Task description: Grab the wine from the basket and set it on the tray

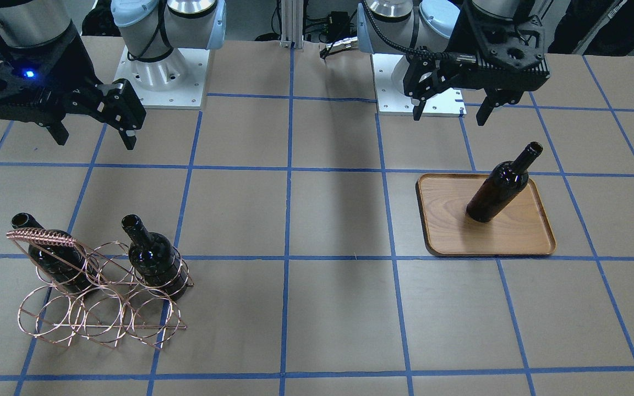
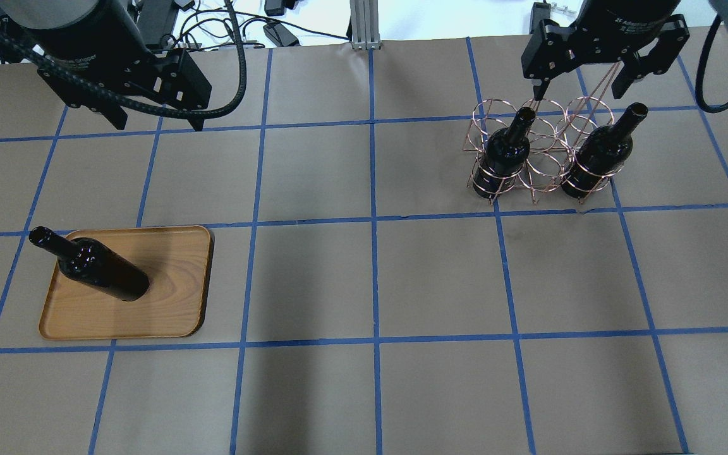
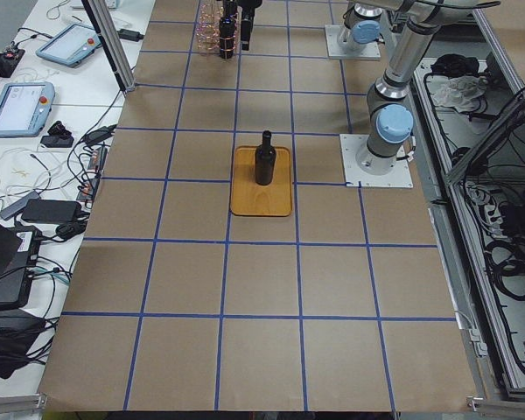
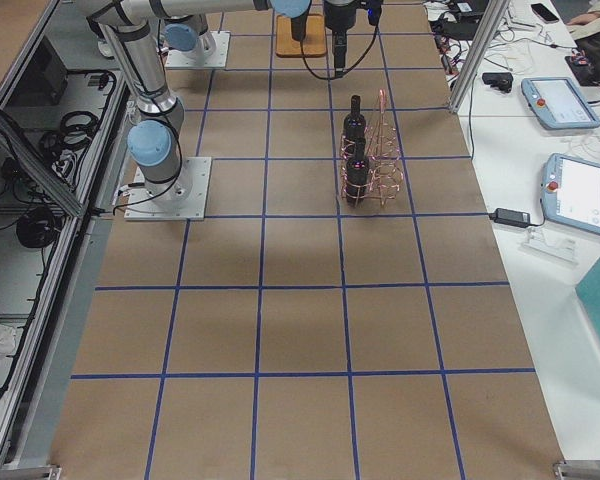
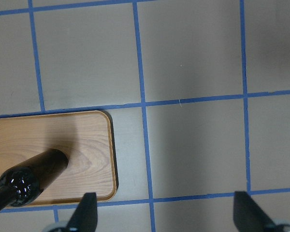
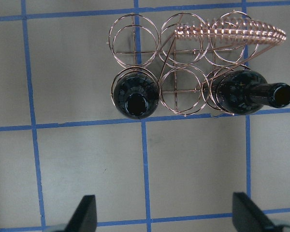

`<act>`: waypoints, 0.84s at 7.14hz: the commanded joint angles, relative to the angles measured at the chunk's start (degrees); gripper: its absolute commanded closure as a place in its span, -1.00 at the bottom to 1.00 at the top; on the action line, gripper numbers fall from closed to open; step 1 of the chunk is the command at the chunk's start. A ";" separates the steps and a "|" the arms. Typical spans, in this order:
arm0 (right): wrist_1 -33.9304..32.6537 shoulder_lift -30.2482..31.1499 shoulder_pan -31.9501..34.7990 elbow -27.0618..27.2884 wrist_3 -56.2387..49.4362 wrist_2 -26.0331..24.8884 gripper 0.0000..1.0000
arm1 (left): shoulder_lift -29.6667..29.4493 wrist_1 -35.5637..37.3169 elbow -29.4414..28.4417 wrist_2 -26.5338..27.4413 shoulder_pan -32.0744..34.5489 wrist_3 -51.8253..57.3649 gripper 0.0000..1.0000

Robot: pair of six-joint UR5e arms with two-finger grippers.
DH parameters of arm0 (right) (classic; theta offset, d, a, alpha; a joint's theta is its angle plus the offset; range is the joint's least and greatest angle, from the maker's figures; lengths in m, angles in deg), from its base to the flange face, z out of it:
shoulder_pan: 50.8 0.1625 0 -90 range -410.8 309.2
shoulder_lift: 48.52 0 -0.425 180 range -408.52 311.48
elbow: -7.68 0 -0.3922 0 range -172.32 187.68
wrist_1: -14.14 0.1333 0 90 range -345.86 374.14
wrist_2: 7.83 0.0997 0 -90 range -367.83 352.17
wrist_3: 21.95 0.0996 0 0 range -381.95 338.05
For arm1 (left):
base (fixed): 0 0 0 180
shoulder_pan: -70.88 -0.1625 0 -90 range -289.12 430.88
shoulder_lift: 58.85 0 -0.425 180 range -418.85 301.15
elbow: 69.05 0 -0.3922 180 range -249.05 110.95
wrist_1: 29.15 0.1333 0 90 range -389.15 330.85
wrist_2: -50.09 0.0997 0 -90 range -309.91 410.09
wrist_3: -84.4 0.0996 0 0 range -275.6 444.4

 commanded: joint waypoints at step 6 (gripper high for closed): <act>0.02 0.00 0.00 0.00 0.00 -0.08 -1.00 | 0.20 0.31 0.66 0.69 -0.26 0.17 -1.00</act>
